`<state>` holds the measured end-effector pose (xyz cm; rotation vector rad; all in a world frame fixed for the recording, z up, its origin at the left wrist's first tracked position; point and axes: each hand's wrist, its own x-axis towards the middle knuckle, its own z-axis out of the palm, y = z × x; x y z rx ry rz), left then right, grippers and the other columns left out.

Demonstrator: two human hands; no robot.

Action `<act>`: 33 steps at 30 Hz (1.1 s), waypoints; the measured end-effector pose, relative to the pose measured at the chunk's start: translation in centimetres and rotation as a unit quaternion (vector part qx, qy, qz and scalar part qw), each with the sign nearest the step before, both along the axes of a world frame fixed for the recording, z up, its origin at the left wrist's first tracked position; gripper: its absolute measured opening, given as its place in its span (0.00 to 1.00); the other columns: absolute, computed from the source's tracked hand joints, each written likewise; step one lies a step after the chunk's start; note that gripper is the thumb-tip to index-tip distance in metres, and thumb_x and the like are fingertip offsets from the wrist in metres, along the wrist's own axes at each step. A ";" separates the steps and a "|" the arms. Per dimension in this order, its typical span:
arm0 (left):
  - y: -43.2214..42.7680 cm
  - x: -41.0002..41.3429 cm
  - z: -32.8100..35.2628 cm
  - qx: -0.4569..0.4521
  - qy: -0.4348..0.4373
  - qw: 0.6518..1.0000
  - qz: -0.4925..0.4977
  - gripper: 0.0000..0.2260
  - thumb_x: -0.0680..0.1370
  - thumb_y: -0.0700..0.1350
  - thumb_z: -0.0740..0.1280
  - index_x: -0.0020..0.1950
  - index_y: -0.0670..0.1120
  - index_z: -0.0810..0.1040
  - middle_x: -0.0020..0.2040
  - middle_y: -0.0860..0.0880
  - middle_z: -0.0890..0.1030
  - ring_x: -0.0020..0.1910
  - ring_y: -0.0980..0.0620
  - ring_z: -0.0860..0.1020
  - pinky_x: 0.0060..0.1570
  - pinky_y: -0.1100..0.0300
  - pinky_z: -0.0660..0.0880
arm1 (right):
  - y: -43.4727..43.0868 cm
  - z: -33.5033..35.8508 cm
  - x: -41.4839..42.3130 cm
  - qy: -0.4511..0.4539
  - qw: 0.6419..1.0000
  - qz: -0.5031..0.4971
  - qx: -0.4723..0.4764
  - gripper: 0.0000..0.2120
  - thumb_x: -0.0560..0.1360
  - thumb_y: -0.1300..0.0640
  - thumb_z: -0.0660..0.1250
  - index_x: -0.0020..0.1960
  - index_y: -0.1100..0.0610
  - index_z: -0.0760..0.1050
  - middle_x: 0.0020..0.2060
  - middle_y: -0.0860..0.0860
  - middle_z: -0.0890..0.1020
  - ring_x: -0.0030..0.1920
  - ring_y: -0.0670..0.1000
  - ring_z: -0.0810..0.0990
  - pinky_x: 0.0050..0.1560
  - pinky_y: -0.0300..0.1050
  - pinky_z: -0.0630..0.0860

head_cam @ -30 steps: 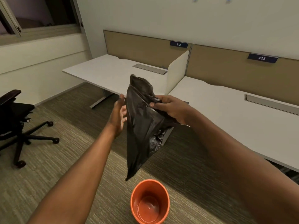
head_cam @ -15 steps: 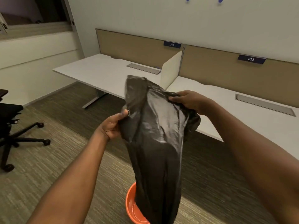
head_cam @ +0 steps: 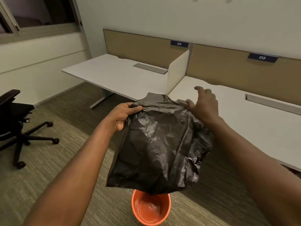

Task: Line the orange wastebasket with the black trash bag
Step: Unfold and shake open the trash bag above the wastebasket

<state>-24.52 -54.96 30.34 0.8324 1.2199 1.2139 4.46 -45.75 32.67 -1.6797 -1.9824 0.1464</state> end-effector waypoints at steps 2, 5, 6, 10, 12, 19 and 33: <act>0.0 0.9 0.2 0.007 -0.017 1.000 0.021 0.06 0.75 0.37 0.73 0.51 0.40 0.82 0.42 0.42 0.86 0.38 0.48 0.86 0.39 0.55 0.83 | -2.8 0.9 -1.7 0.011 0.996 0.025 0.085 0.29 0.74 0.41 0.69 0.70 0.53 0.71 0.61 0.57 0.78 0.61 0.60 0.76 0.59 0.56 0.73; 0.1 2.9 0.2 0.009 -0.041 0.998 0.037 0.14 0.70 0.40 0.77 0.55 0.40 0.83 0.48 0.40 0.87 0.46 0.44 0.86 0.47 0.49 0.82 | -7.5 1.9 -4.8 0.124 0.975 0.135 -0.126 0.30 0.69 0.29 0.68 0.57 0.52 0.77 0.48 0.49 0.83 0.47 0.50 0.82 0.47 0.47 0.81; 0.1 3.8 0.1 0.007 -0.051 0.998 0.034 0.15 0.70 0.41 0.77 0.55 0.40 0.83 0.49 0.40 0.86 0.45 0.44 0.86 0.46 0.49 0.82 | -8.7 1.6 -5.7 0.136 0.950 0.166 -0.229 0.32 0.67 0.26 0.68 0.54 0.52 0.78 0.47 0.49 0.84 0.45 0.50 0.84 0.48 0.47 0.82; -0.3 6.9 0.0 -0.013 -0.057 0.998 0.019 0.17 0.68 0.48 0.79 0.51 0.41 0.83 0.47 0.41 0.86 0.45 0.43 0.85 0.48 0.49 0.82 | -9.9 -1.3 -7.3 0.186 0.908 0.192 -0.322 0.19 0.70 0.40 0.75 0.52 0.54 0.80 0.45 0.52 0.86 0.45 0.51 0.87 0.51 0.53 0.85; -0.8 7.1 -0.1 -0.028 -0.054 0.998 0.005 0.23 0.63 0.55 0.80 0.49 0.41 0.82 0.45 0.42 0.86 0.46 0.42 0.84 0.55 0.45 0.80 | -9.9 -2.3 -7.0 0.240 0.895 0.181 -0.330 0.10 0.74 0.50 0.74 0.53 0.53 0.81 0.46 0.52 0.86 0.43 0.49 0.86 0.49 0.50 0.85; -2.1 4.3 -0.8 -0.061 -0.055 0.996 0.029 0.07 0.77 0.43 0.71 0.52 0.40 0.81 0.44 0.41 0.85 0.38 0.45 0.86 0.36 0.53 0.83 | -8.6 -4.9 -3.7 0.499 0.777 0.098 -0.370 0.10 0.80 0.57 0.69 0.60 0.59 0.79 0.52 0.58 0.87 0.50 0.56 0.87 0.52 0.52 0.84; -3.0 -2.3 -5.6 -0.055 0.472 0.837 0.270 0.30 0.77 0.56 0.69 0.75 0.46 0.67 0.69 0.41 0.72 0.63 0.44 0.75 0.61 0.45 0.75 | -5.9 -6.6 -1.7 0.715 0.586 -0.107 -0.366 0.12 0.83 0.62 0.57 0.58 0.63 0.78 0.49 0.60 0.83 0.50 0.57 0.84 0.61 0.54 0.80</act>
